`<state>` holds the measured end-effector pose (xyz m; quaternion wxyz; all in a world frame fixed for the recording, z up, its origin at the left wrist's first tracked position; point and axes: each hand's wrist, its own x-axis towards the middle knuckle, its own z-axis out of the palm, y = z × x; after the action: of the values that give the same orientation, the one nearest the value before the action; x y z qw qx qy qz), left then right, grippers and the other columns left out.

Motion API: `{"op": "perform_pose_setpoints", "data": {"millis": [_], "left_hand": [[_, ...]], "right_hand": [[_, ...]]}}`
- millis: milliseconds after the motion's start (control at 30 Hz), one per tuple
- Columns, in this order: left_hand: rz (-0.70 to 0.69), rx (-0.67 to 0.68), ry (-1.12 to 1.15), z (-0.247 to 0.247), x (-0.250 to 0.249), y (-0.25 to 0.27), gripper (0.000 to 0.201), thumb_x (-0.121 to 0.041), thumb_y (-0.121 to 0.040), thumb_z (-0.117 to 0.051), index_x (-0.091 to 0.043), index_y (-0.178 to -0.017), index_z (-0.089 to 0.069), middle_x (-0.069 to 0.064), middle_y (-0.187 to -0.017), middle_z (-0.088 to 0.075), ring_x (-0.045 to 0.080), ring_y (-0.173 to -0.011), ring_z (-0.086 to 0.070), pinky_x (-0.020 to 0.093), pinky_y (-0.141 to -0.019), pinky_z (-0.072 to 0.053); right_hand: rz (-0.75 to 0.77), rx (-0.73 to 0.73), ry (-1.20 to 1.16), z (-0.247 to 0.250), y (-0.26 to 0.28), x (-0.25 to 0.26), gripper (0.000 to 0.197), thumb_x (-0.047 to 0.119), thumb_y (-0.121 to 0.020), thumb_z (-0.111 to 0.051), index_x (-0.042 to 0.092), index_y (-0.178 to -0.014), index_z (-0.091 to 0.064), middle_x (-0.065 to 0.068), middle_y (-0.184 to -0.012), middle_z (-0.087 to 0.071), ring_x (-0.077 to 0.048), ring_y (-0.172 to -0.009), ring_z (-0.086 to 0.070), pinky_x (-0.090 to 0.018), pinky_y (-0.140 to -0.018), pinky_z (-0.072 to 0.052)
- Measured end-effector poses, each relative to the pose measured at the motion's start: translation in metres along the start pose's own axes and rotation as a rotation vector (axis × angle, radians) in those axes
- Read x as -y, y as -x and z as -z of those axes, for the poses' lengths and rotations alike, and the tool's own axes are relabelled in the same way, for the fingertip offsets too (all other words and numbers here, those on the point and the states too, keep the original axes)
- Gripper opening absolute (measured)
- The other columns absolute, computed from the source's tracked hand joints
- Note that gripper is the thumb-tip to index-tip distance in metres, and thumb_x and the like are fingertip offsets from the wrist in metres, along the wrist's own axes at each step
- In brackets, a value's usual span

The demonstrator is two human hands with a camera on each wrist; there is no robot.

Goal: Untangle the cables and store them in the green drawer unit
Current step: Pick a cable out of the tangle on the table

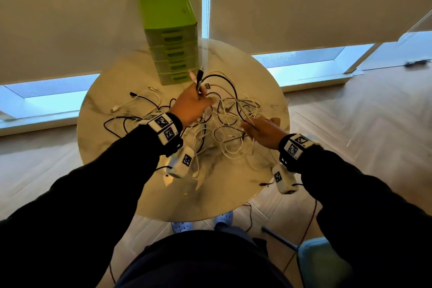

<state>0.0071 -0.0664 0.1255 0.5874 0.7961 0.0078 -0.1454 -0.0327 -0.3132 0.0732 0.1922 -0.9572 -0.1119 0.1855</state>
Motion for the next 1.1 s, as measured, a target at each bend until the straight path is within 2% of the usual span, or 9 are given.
{"op": "perform_pose_setpoints", "data": {"millis": [133,333,400,533,667,800,867,967,1100], "left_hand": [[-0.020,0.137,0.061,-0.022,-0.004,0.011,0.047,-0.002,-0.079,-0.079,-0.021,-0.101,-0.043,0.002,-0.081,-0.047,0.018,-0.077,-0.050,0.035,-0.075,-0.049],[-0.061,0.182,0.012,-0.044,-0.006,0.009,0.128,-0.040,-0.049,-0.099,-0.013,-0.149,-0.023,-0.001,-0.103,-0.056,0.007,-0.092,-0.060,0.022,-0.075,-0.049],[-0.021,0.174,-0.034,-0.050,-0.004,0.009,0.131,-0.044,-0.056,-0.096,-0.012,-0.151,-0.012,-0.002,-0.104,-0.056,0.006,-0.096,-0.058,0.021,-0.080,-0.051],[0.093,0.128,-0.036,-0.055,0.000,0.008,0.146,-0.083,-0.052,-0.077,-0.016,-0.156,0.000,0.015,-0.132,-0.056,0.025,-0.125,-0.056,0.047,-0.107,-0.046],[0.020,0.197,0.141,-0.058,0.003,0.014,0.112,-0.050,-0.065,-0.084,-0.017,-0.149,-0.017,0.016,-0.120,-0.062,0.028,-0.120,-0.061,0.050,-0.103,-0.050],[-0.027,0.268,0.239,-0.051,0.013,0.016,0.093,-0.018,-0.064,-0.075,-0.017,-0.142,-0.024,0.019,-0.126,-0.060,0.018,-0.092,-0.065,0.027,-0.071,-0.053],[-0.017,0.301,0.229,-0.051,0.020,0.016,0.107,-0.021,-0.060,-0.085,-0.019,-0.144,-0.020,0.023,-0.129,-0.056,0.014,-0.092,-0.067,0.034,-0.084,-0.056],[-0.007,0.250,0.097,-0.056,0.018,0.017,0.131,-0.050,-0.054,-0.094,-0.037,-0.151,-0.006,0.001,-0.129,-0.057,0.015,-0.118,-0.060,0.038,-0.102,-0.050],[-0.013,0.049,-0.008,-0.059,0.012,0.009,0.074,-0.040,-0.089,-0.069,-0.018,-0.147,-0.027,0.001,-0.116,-0.058,0.020,-0.112,-0.060,0.044,-0.104,-0.049]], "right_hand": [[0.063,0.005,-0.119,0.013,0.002,0.019,0.039,0.042,-0.106,-0.030,0.024,-0.076,-0.045,0.006,-0.067,-0.048,-0.014,-0.064,-0.047,-0.031,-0.065,-0.033],[0.035,0.037,-0.154,0.016,0.007,0.019,0.025,0.009,-0.098,-0.042,0.024,-0.079,-0.045,0.002,-0.076,-0.052,-0.017,-0.070,-0.046,-0.030,-0.063,-0.034],[0.069,0.022,-0.148,0.015,0.008,0.021,0.015,0.011,-0.099,-0.041,0.015,-0.089,-0.052,-0.003,-0.081,-0.056,-0.021,-0.073,-0.049,-0.032,-0.065,-0.037],[0.139,-0.061,-0.181,0.008,0.005,0.023,0.025,0.027,-0.106,-0.035,0.011,-0.102,-0.053,-0.007,-0.081,-0.059,-0.021,-0.071,-0.055,-0.037,-0.070,-0.047],[0.200,-0.064,-0.156,0.004,0.006,0.025,0.013,0.010,-0.100,-0.044,0.015,-0.099,-0.057,-0.013,-0.083,-0.061,-0.029,-0.075,-0.057,-0.041,-0.071,-0.046],[0.116,-0.069,-0.252,0.009,-0.001,0.024,0.041,0.041,-0.105,-0.030,0.010,-0.092,-0.055,-0.001,-0.073,-0.052,-0.020,-0.066,-0.048,-0.033,-0.065,-0.038],[0.155,0.001,-0.186,0.008,-0.004,0.025,0.031,0.033,-0.105,-0.038,0.010,-0.109,-0.058,0.001,-0.081,-0.060,-0.017,-0.072,-0.054,-0.034,-0.069,-0.043],[0.197,0.058,-0.161,0.006,-0.002,0.031,0.027,0.004,-0.096,-0.047,0.010,-0.120,-0.057,-0.001,-0.095,-0.062,-0.018,-0.083,-0.058,-0.024,-0.072,-0.046],[0.174,0.030,-0.088,0.002,-0.003,0.044,0.014,0.015,-0.103,-0.040,0.012,-0.100,-0.054,-0.010,-0.083,-0.061,-0.029,-0.073,-0.058,-0.037,-0.071,-0.048]]}}
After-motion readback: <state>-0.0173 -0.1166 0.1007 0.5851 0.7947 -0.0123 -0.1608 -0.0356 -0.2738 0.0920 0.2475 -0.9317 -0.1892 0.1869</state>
